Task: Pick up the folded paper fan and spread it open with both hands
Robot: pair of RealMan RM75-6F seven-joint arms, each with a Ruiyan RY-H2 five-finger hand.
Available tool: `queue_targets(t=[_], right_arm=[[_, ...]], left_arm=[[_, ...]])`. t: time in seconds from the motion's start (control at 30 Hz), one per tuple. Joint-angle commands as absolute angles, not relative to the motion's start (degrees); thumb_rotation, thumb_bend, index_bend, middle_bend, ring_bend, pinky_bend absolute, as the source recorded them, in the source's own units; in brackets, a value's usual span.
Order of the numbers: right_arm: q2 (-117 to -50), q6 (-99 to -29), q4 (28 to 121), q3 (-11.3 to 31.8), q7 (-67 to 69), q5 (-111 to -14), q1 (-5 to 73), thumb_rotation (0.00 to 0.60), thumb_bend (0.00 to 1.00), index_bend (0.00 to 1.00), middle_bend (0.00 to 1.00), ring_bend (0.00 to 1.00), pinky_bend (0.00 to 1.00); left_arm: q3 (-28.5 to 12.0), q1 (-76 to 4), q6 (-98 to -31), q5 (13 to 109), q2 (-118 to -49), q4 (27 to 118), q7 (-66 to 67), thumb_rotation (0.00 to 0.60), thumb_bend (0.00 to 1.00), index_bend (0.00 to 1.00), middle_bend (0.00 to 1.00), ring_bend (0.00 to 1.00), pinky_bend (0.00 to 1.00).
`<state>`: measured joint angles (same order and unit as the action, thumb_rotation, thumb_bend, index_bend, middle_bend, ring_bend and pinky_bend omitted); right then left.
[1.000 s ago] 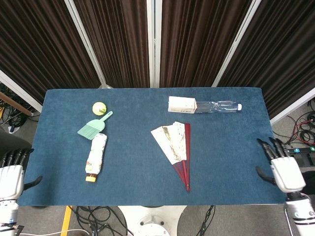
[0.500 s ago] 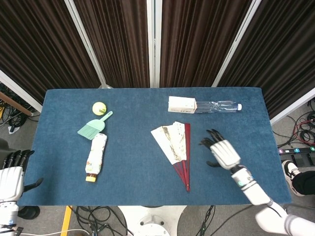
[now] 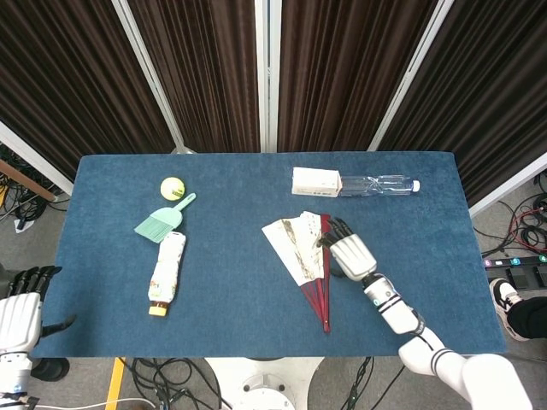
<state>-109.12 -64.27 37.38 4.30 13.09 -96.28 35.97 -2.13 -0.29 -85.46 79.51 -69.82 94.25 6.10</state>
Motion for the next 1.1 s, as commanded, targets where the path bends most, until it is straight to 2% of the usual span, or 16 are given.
queue_targets(t=[0.03,0.17,0.33,0.67,0.77,0.83,0.93,1.1], right_arm=[[-114.35,-66.84,29.93,2.81,17.53,-97.0,37.18,0.6,0.03,0.37,0.31,0.0,0.0],[-117.28,-69.13,24.35,2.11,20.5,-97.37,37.75,0.6,0.09,0.39,0.31,0.0,0.0],[-119.25,-70.01,19.75,0.89,23.05,-97.87,38.94,0.6,0.3,0.43,0.32,0.03,0.0],[-120.7,-69.7,16.48,-0.97,23.49,-98.7,42.59,0.6,0.45,0.48,0.36,0.09,0.0],[-120.4,-70.05,16.36,-1.47,23.28,-99.16,44.21,0.6,0.49,0.55,0.44,0.15,0.0],[-119.77,-70.28,16.53,-1.74,23.23,-99.52,45.72,0.6,0.54,0.66,0.53,0.22,0.01],[-117.98,-70.45,17.71,-2.03,23.89,-99.99,48.13,0.6,0.6,0.78,0.62,0.3,0.04],[-112.14,-70.11,23.3,-2.89,28.02,-101.12,52.05,0.6,0.63,0.83,0.66,0.33,0.06]], left_arm=[[-2.02,-0.41,-84.77,79.26,-69.18,94.73,5.28,0.6,0.02,0.18,0.15,0.1,0.11],[-2.05,-0.57,-84.45,79.26,-68.95,94.92,5.01,0.6,0.02,0.18,0.15,0.1,0.11],[-2.09,-1.05,-83.66,79.41,-68.53,95.35,4.58,0.6,0.02,0.18,0.15,0.1,0.11],[-2.64,-1.47,-84.03,79.96,-68.69,94.48,3.77,0.6,0.02,0.18,0.15,0.1,0.11],[-3.32,-2.57,-83.18,80.41,-68.95,93.67,2.5,0.6,0.02,0.18,0.15,0.1,0.11],[-4.24,-4.0,-82.0,80.97,-69.28,92.87,-0.01,0.6,0.02,0.18,0.15,0.1,0.11],[-5.82,-6.9,-78.51,81.17,-69.62,92.04,-5.86,0.6,0.02,0.18,0.15,0.1,0.11],[-8.9,-12.6,-71.19,80.65,-70.84,90.75,-19.33,0.6,0.02,0.18,0.15,0.1,0.16]])
